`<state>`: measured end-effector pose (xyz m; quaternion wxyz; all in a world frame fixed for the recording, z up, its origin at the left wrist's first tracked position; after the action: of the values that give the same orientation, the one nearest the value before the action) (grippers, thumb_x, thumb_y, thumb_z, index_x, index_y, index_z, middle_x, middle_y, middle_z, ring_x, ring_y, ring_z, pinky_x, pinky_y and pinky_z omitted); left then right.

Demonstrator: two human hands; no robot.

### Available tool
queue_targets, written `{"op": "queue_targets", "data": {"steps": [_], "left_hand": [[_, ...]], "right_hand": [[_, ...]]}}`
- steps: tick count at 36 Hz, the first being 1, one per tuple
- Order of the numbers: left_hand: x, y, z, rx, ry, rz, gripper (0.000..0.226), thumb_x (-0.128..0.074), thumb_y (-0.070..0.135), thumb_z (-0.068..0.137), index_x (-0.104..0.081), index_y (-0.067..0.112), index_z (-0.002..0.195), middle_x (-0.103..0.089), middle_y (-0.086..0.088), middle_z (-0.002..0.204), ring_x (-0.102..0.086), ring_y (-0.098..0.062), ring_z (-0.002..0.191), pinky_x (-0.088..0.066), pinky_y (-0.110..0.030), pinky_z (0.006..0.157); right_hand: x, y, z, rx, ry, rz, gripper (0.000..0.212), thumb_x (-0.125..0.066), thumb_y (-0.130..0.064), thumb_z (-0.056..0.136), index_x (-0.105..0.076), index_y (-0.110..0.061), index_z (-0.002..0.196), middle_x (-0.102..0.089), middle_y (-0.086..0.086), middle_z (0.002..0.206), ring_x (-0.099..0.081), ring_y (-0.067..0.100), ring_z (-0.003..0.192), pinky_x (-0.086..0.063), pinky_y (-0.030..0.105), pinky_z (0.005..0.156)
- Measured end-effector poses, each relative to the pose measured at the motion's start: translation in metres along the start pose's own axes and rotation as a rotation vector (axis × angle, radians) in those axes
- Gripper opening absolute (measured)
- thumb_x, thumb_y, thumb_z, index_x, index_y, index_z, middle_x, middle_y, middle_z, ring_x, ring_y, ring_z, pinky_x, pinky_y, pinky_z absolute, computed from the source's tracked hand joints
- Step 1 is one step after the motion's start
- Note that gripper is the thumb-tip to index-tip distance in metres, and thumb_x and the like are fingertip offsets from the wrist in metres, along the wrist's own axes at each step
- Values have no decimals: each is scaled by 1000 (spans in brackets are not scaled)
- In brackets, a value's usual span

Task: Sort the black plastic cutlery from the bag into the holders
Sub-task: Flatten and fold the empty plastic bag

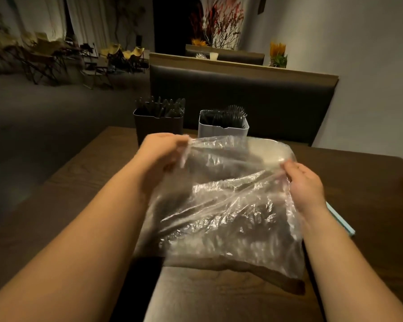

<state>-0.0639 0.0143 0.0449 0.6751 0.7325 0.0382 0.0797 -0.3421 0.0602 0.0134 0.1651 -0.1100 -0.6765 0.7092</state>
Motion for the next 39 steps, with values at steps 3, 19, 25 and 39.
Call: {"op": "queue_targets", "data": {"steps": [3, 19, 25, 39], "left_hand": [[30, -12, 11, 65, 172, -119, 10, -76, 21, 88, -75, 13, 95, -67, -7, 76, -53, -10, 45, -40, -16, 39], [86, -16, 4, -223, 439, 539, 43, -67, 31, 92, -59, 16, 131, -62, -10, 130, -59, -29, 117, -49, -43, 102], [15, -35, -53, -588, -91, 1242, 46, -51, 43, 98, -51, 28, 142, -42, -3, 155, -29, -27, 147, -30, -51, 118], [39, -97, -48, -276, -492, 1435, 102, 1, 94, 67, 7, 46, 157, 15, 9, 167, 16, -21, 154, 11, -66, 118]], "right_hand": [[7, 2, 3, -55, -9, -132, 38, -49, -39, 104, -71, -8, 100, -70, 2, 95, -63, 16, 82, -46, 31, 67], [0, 9, 5, -43, -23, -310, 15, -61, -29, 98, -69, -15, 98, -66, 3, 84, -58, 15, 70, -46, 28, 60], [5, -16, -10, 86, -30, -1040, 67, -69, -45, 88, -41, -17, 144, -53, 10, 136, -52, 35, 123, -45, 48, 99], [-16, 53, -52, 92, -626, -1435, 88, -11, -86, 84, 13, -41, 156, 23, -6, 165, 27, 23, 150, 11, 64, 118]]}}
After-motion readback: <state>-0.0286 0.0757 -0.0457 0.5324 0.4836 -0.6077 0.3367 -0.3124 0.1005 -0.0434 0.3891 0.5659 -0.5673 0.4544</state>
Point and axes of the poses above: each hand's wrist, its own z-axis towards the middle knuckle, its own x-axis out of the back of the hand, y = z × x, the point moved 2 cm from there along z, towards the middle knuckle
